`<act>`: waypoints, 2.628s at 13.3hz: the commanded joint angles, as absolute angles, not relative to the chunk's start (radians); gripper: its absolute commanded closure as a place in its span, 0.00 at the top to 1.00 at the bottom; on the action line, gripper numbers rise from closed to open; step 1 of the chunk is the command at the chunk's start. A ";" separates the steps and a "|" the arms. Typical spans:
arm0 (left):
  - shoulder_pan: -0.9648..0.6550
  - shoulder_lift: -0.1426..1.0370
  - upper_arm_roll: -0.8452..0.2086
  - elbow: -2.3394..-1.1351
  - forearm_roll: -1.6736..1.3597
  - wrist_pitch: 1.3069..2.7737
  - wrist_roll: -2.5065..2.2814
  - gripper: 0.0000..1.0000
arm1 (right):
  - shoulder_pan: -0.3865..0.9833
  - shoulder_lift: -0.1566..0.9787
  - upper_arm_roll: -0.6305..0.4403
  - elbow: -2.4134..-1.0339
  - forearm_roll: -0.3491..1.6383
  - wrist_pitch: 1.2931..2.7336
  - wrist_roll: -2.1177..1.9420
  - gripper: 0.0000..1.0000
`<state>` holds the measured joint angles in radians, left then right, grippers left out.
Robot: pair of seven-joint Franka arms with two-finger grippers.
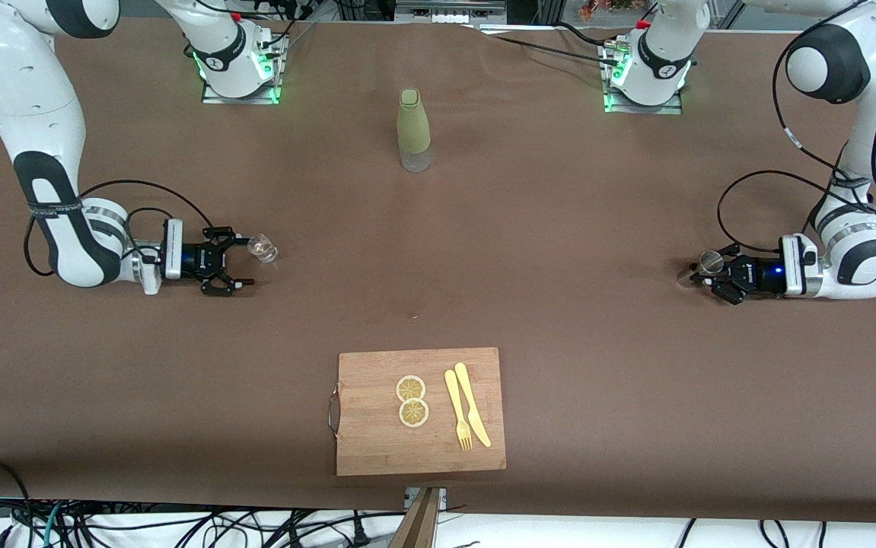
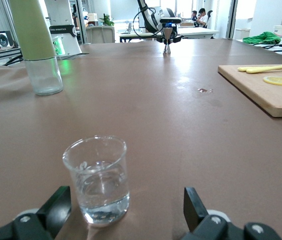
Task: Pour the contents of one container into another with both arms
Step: 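Grasp the jigger with the left gripper while the right gripper grasps the beaker, then carry the jigger with the left gripper toward the table's middle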
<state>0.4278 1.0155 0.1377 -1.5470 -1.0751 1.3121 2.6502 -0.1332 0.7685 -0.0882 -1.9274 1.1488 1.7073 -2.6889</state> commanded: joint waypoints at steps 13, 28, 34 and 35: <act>0.354 1.002 0.071 -1.551 -1.092 1.362 2.583 0.00 | -0.092 0.735 -0.087 -2.034 1.190 1.723 -2.766 1.00; 0.023 0.986 -0.187 -1.565 -1.408 1.745 2.392 0.00 | -0.057 0.742 -0.084 -2.034 1.272 1.724 -2.803 1.00; -0.110 1.005 -0.213 -1.548 -1.541 1.900 2.387 0.00 | -0.057 0.742 -0.084 -2.031 1.272 1.713 -2.801 0.63; -0.130 1.006 -0.215 -1.548 -1.567 1.914 2.390 0.00 | -0.057 0.742 -0.084 -2.029 1.272 1.712 -2.801 0.46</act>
